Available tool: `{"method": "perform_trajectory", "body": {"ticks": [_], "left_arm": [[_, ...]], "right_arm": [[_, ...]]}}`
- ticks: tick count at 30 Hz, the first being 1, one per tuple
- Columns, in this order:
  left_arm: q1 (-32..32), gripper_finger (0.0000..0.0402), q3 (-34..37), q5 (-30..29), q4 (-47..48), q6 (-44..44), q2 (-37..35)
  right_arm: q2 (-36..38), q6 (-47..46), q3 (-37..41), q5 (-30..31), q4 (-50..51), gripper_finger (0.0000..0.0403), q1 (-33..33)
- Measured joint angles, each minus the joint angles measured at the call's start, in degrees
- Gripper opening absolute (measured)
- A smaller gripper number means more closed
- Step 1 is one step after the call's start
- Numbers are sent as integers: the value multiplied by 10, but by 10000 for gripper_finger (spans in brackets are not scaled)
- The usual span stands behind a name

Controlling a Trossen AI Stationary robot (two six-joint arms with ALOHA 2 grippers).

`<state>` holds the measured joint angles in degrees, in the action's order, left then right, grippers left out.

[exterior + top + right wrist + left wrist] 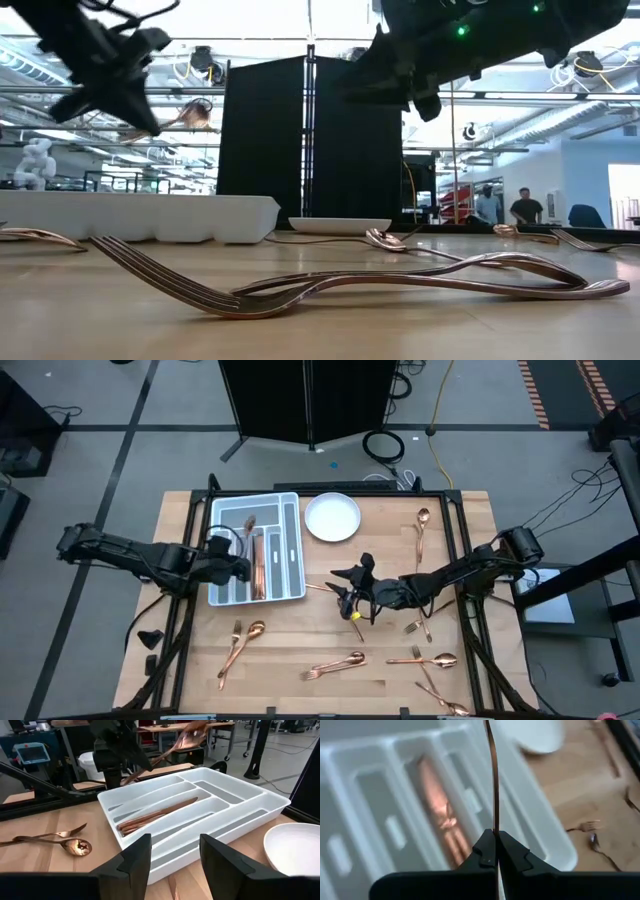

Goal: Sort silverware
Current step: Put the spoon on the silverware tray

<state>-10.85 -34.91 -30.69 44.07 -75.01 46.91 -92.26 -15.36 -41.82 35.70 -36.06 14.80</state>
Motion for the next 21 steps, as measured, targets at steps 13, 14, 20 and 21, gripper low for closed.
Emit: {"method": "perform_trajectory", "body": {"ticks": [13,14,20,21], "left_arm": [[0,0,110,99,24,-236,-12],[1,0,118,109,22,-237,-12],[1,0,154,152,-30,-236,-11],[1,0,157,151,-35,-234,-11]], "right_arm": [[0,10,0,0,6,160,8],[0,10,0,0,8,160,8],[-1,10,0,0,12,160,8],[0,10,0,0,12,160,7]]}}
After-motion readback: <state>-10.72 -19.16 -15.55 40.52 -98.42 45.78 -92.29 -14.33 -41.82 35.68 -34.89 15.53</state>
